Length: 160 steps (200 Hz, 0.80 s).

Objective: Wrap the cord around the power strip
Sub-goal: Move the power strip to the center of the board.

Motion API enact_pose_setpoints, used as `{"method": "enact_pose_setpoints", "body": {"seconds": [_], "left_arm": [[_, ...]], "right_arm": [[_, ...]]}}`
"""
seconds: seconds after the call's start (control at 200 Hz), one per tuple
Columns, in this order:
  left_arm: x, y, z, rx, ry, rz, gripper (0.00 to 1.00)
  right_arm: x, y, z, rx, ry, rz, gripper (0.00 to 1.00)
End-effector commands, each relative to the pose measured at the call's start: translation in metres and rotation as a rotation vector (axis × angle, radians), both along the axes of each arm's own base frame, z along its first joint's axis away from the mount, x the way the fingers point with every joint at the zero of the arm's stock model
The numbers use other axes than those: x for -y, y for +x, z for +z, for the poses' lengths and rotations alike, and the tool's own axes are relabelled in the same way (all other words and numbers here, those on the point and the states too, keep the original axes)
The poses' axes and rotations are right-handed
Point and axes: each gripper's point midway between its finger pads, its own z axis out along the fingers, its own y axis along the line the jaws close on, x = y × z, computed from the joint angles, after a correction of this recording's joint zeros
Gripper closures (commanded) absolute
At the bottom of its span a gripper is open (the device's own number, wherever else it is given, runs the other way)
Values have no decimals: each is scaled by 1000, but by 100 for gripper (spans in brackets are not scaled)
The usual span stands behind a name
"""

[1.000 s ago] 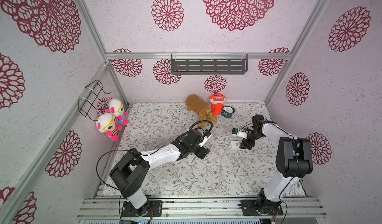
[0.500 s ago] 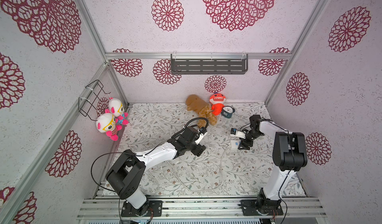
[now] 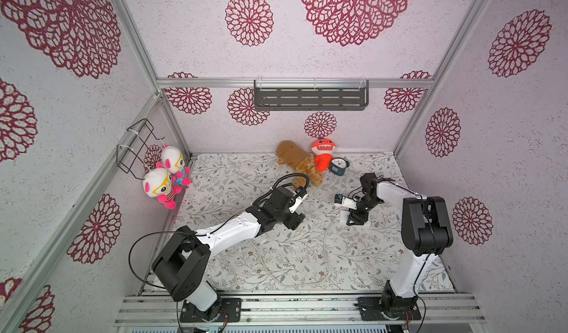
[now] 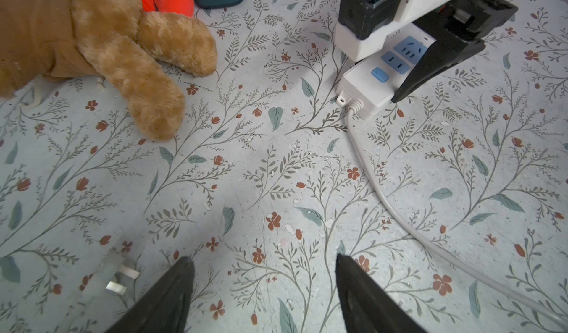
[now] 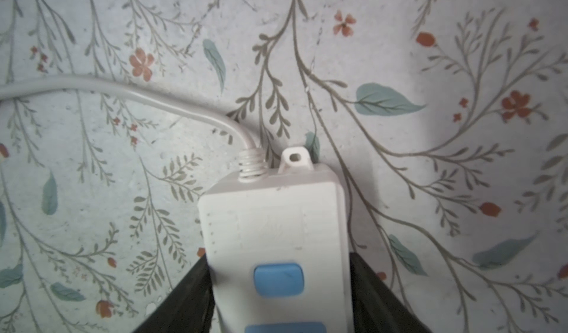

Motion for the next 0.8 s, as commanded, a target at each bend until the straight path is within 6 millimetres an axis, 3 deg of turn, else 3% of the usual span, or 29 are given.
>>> {"method": "enact_pose_setpoints", "body": {"seconds": [0.0, 0.175, 0.245, 0.315, 0.34, 0.355, 0.375, 0.62, 0.795], "left_arm": [[-15, 2, 16, 59, 1, 29, 23], [-30, 0, 31, 92, -4, 71, 23], [-32, -1, 36, 97, -11, 66, 24], [-31, -2, 42, 102, -26, 65, 24], [-31, -2, 43, 99, -31, 64, 24], [-31, -1, 44, 100, -35, 65, 24], [-31, -1, 45, 97, -39, 66, 24], [-32, -5, 55, 82, -75, 85, 24], [-39, -10, 63, 108, -85, 97, 24]], "right_arm": [[-20, -7, 15, -10, 27, -37, 38], [-75, -1, 27, -31, 100, -43, 41], [-104, -1, 34, -77, 166, -52, 39], [-119, -2, 32, -103, 175, -45, 33], [-120, -2, 30, -100, 165, -42, 19], [-121, -2, 29, -97, 159, -38, 6], [-122, -1, 28, -92, 154, -34, 2], [-116, 14, 19, -8, 97, -8, 1], [-102, 18, 32, 156, 99, 86, 1]]}}
